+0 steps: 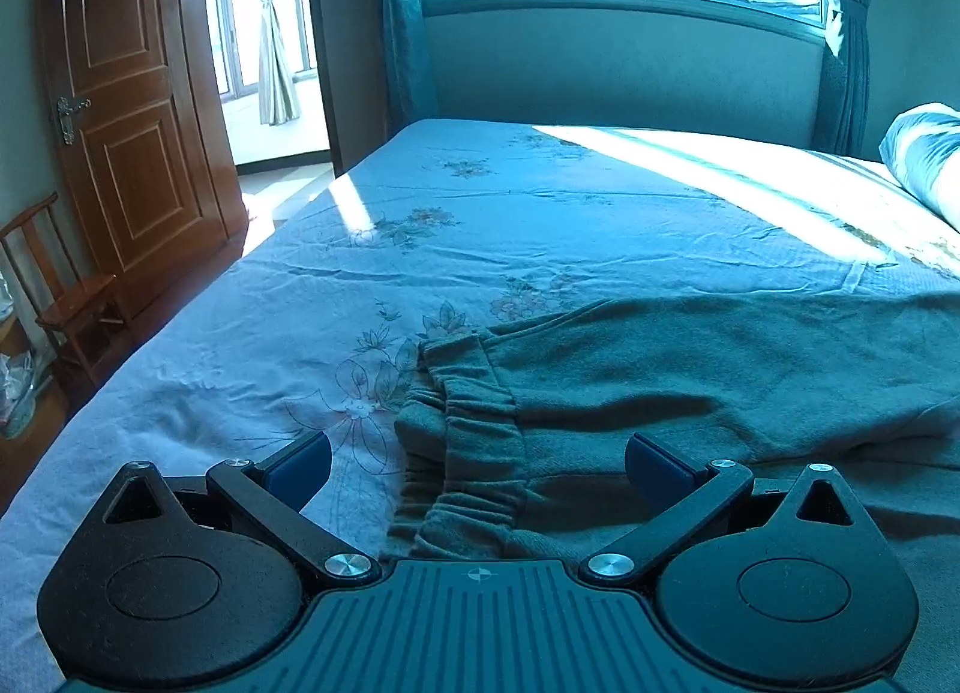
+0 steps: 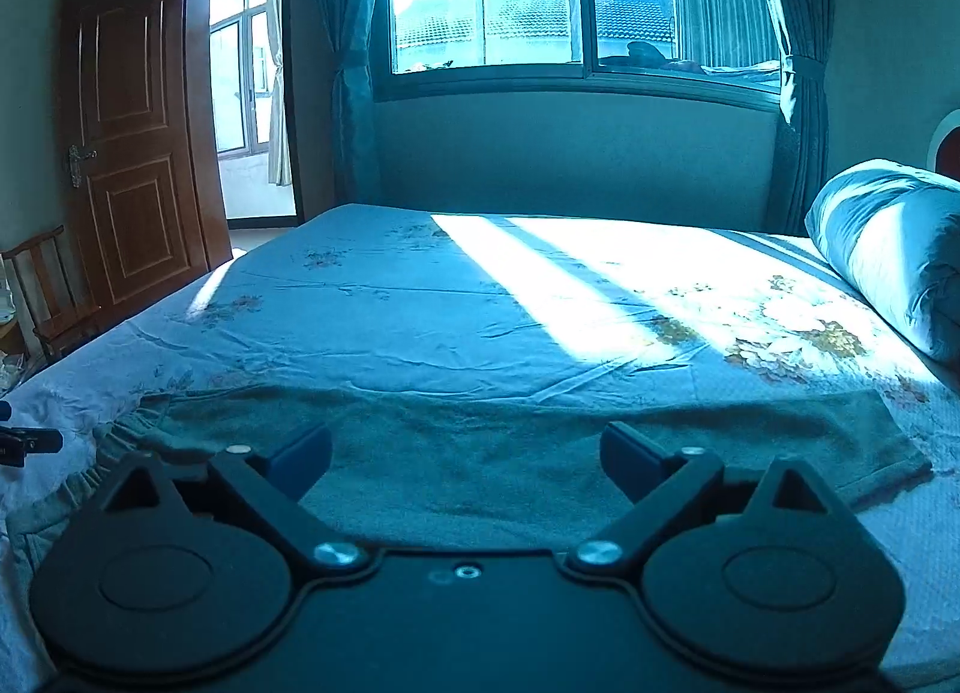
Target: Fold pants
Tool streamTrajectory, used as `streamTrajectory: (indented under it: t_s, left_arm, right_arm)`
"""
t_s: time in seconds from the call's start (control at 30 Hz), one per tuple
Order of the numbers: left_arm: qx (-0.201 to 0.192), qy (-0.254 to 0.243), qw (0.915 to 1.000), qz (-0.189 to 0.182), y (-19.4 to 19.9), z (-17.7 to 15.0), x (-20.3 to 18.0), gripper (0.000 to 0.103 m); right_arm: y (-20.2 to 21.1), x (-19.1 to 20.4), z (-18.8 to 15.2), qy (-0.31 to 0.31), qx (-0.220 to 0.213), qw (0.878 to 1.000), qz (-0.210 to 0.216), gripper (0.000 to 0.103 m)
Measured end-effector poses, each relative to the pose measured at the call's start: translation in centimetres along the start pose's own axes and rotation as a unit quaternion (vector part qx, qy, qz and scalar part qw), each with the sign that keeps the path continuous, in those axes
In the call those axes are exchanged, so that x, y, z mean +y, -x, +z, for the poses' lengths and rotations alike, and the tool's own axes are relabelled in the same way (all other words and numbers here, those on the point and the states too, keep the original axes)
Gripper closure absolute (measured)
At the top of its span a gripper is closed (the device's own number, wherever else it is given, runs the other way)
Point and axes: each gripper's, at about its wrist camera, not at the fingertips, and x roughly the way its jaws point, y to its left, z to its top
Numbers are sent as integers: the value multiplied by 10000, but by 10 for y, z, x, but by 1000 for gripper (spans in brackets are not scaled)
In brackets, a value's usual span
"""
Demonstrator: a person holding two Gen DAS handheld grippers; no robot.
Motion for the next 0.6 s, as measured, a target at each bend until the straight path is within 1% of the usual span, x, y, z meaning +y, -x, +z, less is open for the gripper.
streamTrajectory:
  t_s: [0.07, 0.13, 0.2, 0.23, 0.3, 0.37, 0.4, 0.43, 0.47, 0.5, 0.6]
  left_arm:
    - [69, -36, 10000, 0, -23, 5, 4, 0]
    - [141, -100, 9998, 31, -44, 9, 7, 0]
    - [224, -41, 9997, 32, -66, 13, 14, 0]
    - [279, 74, 9996, -5, -79, 16, 21, 0]
    - [425, 436, 9977, -307, -103, 20, 37, 0]
    - [594, 829, 9930, -591, -131, 22, 51, 0]
    - [717, 871, 9914, -660, -144, 22, 53, 0]
    - [821, 837, 9909, -663, -158, 21, 53, 3]
    - [940, 778, 9902, -685, -170, 21, 52, 11]
    - [1018, 780, 9889, -754, -181, 21, 52, 13]
    - [1041, 705, 9890, -785, -202, 27, 49, 14]
  right_arm:
    - [-23, -2, 2, 121, 125, 9998, -25, 18]
    - [-47, -3, 9, 227, 226, 9995, -48, 29]
    - [-73, -7, 11, 345, 341, 9988, -68, 33]
    - [-85, -8, 12, 397, 371, 9985, -86, 34]
    - [-107, -10, 12, 431, 478, 9979, -48, 37]
    - [-128, -12, 11, 474, 568, 9972, -70, 38]
    - [-139, -13, 10, 501, 608, 9969, -68, 39]
    - [-147, -13, 10, 513, 635, 9966, -57, 40]
    - [-155, -14, 9, 530, 662, 9964, -49, 40]
    - [-163, -14, 8, 570, 694, 9959, -46, 41]
    - [-182, -14, 8, 664, 752, 9950, -15, 45]
